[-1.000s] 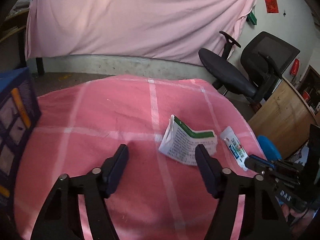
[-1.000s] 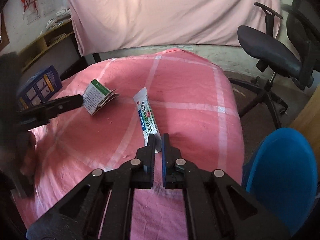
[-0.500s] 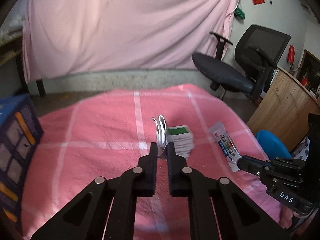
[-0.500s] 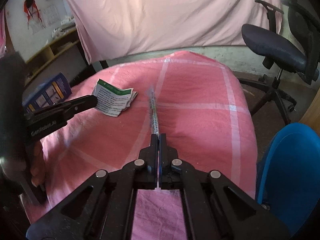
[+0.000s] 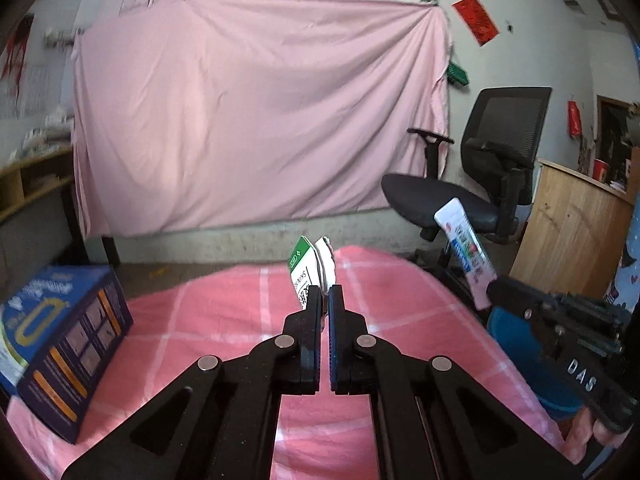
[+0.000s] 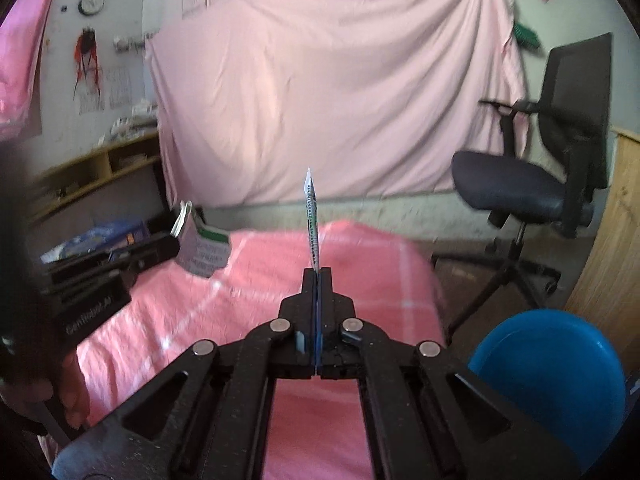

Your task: Collect trash

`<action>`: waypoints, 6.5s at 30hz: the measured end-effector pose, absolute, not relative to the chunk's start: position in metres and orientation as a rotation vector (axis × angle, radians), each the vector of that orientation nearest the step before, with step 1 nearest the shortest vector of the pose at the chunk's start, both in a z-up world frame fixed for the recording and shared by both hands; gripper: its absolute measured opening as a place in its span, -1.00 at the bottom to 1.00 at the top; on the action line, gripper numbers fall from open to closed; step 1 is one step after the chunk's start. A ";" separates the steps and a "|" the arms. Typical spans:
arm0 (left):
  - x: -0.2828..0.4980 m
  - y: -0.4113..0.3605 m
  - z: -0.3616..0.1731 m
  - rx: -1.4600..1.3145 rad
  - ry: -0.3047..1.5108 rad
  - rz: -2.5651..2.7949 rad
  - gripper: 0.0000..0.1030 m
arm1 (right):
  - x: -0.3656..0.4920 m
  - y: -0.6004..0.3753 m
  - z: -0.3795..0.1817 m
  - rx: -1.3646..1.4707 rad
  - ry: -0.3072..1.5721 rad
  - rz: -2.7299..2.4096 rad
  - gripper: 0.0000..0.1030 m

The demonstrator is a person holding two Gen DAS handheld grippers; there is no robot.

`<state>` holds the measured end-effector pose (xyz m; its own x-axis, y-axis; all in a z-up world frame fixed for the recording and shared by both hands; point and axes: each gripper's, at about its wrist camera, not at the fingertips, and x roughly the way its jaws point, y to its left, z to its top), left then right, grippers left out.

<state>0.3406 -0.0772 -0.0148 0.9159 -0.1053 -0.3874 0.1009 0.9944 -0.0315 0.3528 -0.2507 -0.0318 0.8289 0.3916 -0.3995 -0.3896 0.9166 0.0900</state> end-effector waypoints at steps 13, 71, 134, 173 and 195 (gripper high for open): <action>0.309 -0.128 0.031 -0.029 0.157 -0.251 -0.97 | 0.304 -0.324 0.014 0.133 0.115 0.259 -0.50; 0.367 -0.313 -0.038 0.033 0.564 -0.595 -0.94 | 0.313 -0.472 -0.059 0.341 0.567 -0.024 -0.47; 0.283 -0.151 -0.013 -0.156 0.459 -0.247 0.95 | 0.258 -0.411 -0.025 0.202 0.431 -0.055 1.00; 0.106 -0.045 -0.004 -0.090 0.329 -0.146 0.95 | 0.070 -0.287 -0.008 0.074 0.235 -0.005 1.00; 0.027 -0.026 -0.015 -0.079 0.268 -0.120 0.96 | -0.001 -0.259 -0.016 0.040 0.187 -0.037 1.00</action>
